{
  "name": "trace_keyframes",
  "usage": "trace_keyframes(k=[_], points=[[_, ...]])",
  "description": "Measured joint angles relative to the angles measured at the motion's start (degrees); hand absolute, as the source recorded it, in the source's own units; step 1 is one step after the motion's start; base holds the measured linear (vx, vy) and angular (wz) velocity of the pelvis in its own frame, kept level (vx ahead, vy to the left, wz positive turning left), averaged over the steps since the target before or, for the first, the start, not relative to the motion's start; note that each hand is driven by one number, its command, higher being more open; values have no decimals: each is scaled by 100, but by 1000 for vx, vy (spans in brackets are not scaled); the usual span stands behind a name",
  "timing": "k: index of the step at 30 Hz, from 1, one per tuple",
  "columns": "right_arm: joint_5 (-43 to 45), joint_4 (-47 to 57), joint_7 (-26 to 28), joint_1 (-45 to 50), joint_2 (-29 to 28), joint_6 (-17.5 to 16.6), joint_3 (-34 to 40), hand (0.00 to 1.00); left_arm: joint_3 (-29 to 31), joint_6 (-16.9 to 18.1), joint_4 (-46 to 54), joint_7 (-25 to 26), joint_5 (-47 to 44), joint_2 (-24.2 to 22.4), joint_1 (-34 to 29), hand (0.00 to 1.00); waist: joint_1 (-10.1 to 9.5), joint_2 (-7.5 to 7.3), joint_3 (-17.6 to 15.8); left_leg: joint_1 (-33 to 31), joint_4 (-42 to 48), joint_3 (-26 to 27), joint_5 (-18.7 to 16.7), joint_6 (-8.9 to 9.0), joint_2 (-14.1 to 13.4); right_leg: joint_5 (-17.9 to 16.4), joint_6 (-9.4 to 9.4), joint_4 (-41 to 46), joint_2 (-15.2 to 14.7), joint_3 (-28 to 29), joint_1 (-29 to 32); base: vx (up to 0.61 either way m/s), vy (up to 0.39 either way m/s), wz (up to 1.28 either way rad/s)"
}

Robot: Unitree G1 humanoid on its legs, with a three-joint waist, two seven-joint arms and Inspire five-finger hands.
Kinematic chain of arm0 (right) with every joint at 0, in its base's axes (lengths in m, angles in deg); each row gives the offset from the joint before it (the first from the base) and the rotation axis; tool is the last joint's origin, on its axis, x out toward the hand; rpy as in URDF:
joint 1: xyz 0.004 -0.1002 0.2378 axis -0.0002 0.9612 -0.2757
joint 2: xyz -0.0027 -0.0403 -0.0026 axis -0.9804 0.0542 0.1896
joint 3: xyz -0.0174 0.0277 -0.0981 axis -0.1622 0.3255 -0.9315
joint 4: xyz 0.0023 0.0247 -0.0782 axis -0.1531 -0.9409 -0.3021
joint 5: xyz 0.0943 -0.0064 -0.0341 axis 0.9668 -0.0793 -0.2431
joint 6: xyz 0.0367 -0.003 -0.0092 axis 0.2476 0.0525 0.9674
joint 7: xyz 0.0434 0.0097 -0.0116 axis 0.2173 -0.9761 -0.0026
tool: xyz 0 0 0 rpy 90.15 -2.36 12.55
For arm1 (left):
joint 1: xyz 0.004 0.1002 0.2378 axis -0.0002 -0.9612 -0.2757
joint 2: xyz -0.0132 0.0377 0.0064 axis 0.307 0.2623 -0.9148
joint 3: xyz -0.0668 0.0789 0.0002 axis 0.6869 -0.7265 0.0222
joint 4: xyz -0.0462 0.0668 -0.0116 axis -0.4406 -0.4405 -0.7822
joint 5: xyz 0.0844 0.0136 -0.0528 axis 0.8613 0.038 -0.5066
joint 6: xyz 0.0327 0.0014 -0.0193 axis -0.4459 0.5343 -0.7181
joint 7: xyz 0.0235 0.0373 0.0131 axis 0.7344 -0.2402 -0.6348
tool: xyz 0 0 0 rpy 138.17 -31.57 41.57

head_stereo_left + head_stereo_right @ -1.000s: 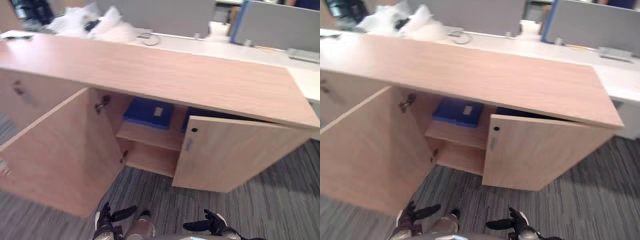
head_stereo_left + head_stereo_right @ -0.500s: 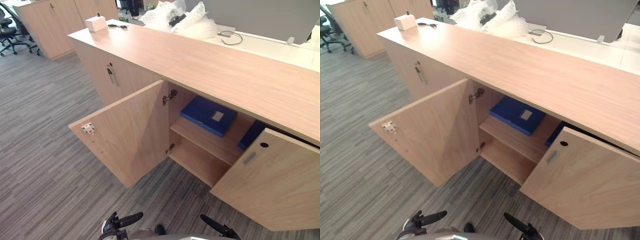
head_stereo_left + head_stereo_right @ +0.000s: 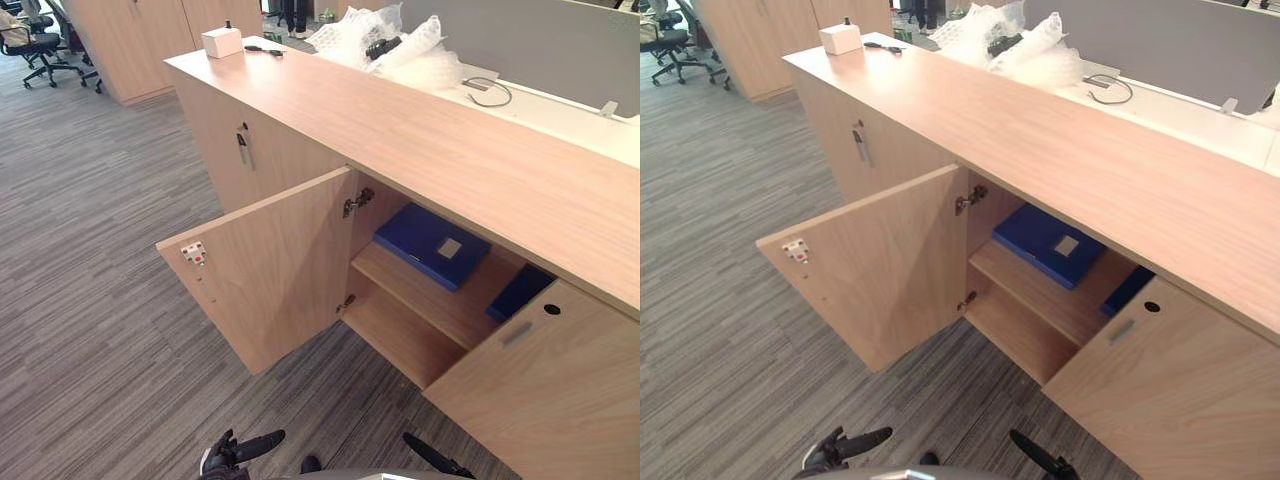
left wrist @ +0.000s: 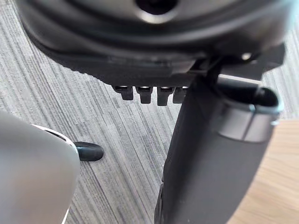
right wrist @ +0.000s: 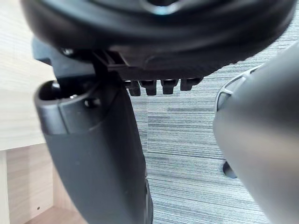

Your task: Walk over to the cabinet, pick up the folder, carry it to the office cabinet, place the folder inside the office cabinet, then close the office cabinet door

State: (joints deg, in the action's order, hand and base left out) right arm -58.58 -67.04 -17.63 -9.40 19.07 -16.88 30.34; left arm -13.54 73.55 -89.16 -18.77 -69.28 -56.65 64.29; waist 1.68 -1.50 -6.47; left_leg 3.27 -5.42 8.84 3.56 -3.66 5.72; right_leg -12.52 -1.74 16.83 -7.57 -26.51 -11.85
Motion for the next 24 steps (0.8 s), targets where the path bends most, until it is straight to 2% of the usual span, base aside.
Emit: trace_keyframes(k=[2, 4, 6, 10, 11, 14, 19, 21, 22, 23, 24], points=[[-2, 4, 1, 47, 9, 5, 28, 100, 213, -95, 471, -51, 17, -18, -177, 100, 0, 31, -19, 1, -2, 9, -8, 13, -12, 9, -12, -97, 32, 3, -43, 11, -52, -6], [-6, 14, 6, 103, 14, 11, 120, 100, 773, -184, 713, -100, 17, 16, -166, 100, -4, 77, -32, -6, -3, 51, -23, 36, -50, 40, -1, -204, 84, 31, -62, 10, -61, -11], [-8, 15, 33, 178, 27, 33, 231, 100, 1437, -331, 779, -58, 71, 363, 35, 100, -14, 124, -49, 21, -3, 159, -62, 92, -115, 76, 35, -333, 152, 94, -103, 8, -57, -23], [-10, 42, 46, 409, 50, 103, 242, 100, 1859, -439, 806, 124, 428, 1282, 488, 100, -35, 166, -25, 45, -3, 250, -70, 104, -191, 90, 41, -434, 231, 175, -134, 17, -62, -17], [-10, 64, 54, 479, 57, 124, 273, 100, 1882, -442, 808, 156, 510, 1602, 667, 100, -41, 184, -18, 55, -3, 265, -76, 113, -212, 95, 51, -442, 253, 197, -140, 42, -77, -11], [-11, 135, 68, 645, 65, 132, 274, 100, 1851, -447, 927, 205, 880, 2174, 1071, 100, -71, 241, 27, 76, -1, 291, -88, 128, -259, 122, 95, -441, 302, 255, -140, 44, -56, -7], [-9, 137, 139, 692, 82, 127, 266, 100, 1542, -445, 1071, 231, 1495, 2721, 1554, 100, -116, 258, 45, 167, 30, 309, -87, 130, -399, 222, 261, -318, 427, 400, -132, 56, -64, -4], [-5, 185, 214, 746, 95, 119, 258, 100, 1307, -451, 1120, 241, 1607, 2828, 1672, 100, -107, 335, 82, 191, 35, 293, -86, 129, -556, 253, 325, 104, 497, 554, 80, 47, -81, -4], [-5, 202, 265, 769, 141, 109, 226, 100, 1191, -452, 1163, 248, 1614, 2835, 1714, 100, -110, 399, 106, 181, 36, 290, -79, 139, -682, -106, 346, 137, 551, 657, 210, 4, -98, -7], [-2, 234, 295, 776, 180, 112, 134, 100, 1036, -470, 1244, 249, 1634, 2841, 1761, 100, -113, 437, 117, 178, 36, 277, -49, 188, -794, -331, 340, -346, 571, 663, 287, -42, -129, -4], [-3, 237, 294, 800, 174, 106, 25, 100, 796, -476, 1464, 228, 1628, 2868, 1787, 100, -135, 338, 137, 173, 35, 285, -44, 301, -779, 113, 263, -989, 476, 673, 336, -73, -116, -1]])
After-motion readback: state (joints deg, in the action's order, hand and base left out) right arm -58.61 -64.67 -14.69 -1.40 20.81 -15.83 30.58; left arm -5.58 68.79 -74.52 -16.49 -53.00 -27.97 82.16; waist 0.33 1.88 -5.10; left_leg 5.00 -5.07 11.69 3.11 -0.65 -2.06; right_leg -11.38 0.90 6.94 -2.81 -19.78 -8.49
